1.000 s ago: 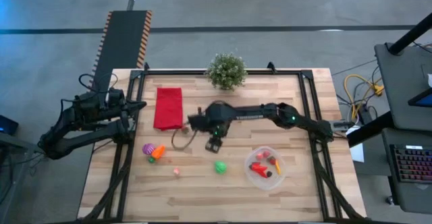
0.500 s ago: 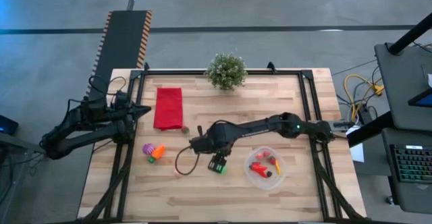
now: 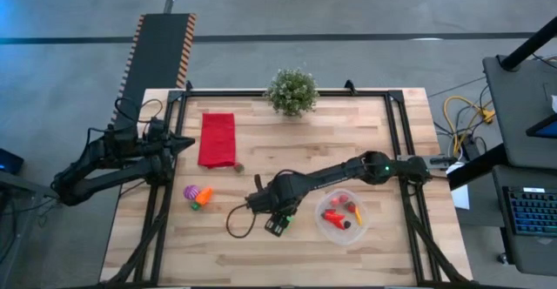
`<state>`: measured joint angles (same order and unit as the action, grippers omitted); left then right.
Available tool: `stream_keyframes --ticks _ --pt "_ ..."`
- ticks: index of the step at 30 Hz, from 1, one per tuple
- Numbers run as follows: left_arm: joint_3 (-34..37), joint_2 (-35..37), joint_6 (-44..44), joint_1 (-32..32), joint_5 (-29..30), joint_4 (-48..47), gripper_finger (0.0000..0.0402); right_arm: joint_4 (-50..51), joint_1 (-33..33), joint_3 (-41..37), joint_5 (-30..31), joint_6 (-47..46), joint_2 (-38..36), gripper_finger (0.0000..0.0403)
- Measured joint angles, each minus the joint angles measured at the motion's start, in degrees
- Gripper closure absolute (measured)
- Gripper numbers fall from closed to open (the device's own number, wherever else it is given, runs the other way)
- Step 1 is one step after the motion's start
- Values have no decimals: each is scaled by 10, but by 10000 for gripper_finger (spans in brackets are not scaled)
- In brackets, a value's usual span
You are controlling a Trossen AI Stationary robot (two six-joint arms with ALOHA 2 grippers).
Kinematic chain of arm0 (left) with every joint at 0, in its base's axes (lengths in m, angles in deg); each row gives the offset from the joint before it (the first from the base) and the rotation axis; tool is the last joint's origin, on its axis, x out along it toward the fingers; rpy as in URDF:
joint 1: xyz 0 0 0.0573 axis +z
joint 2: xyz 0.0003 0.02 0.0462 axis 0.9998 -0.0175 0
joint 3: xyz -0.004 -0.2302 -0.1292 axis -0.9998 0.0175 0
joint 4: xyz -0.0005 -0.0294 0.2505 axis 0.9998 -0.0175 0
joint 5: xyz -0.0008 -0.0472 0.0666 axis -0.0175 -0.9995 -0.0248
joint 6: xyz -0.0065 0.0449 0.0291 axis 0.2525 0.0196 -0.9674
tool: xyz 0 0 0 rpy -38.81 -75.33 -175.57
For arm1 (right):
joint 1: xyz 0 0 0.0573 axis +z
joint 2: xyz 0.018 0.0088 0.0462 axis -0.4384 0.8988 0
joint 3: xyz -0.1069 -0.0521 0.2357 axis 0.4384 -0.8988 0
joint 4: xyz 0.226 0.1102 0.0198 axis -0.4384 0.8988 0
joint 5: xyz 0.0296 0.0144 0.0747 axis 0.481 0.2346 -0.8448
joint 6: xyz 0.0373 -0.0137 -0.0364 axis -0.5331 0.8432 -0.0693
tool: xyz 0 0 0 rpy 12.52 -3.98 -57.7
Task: Pick and placing Produce into tupperware
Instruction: Put the green pear into the transparent bin
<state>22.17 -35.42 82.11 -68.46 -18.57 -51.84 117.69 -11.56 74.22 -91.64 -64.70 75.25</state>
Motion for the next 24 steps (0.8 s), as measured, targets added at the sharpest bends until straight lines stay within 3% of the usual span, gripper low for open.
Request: stream_keyframes --ticks 17,24 --pt "0 0 14 0 0 0 402 -61 7 -79 26 -68 -6 183" --pt "0 0 14 0 0 0 402 -54 7 -66 41 -70 -3 183"
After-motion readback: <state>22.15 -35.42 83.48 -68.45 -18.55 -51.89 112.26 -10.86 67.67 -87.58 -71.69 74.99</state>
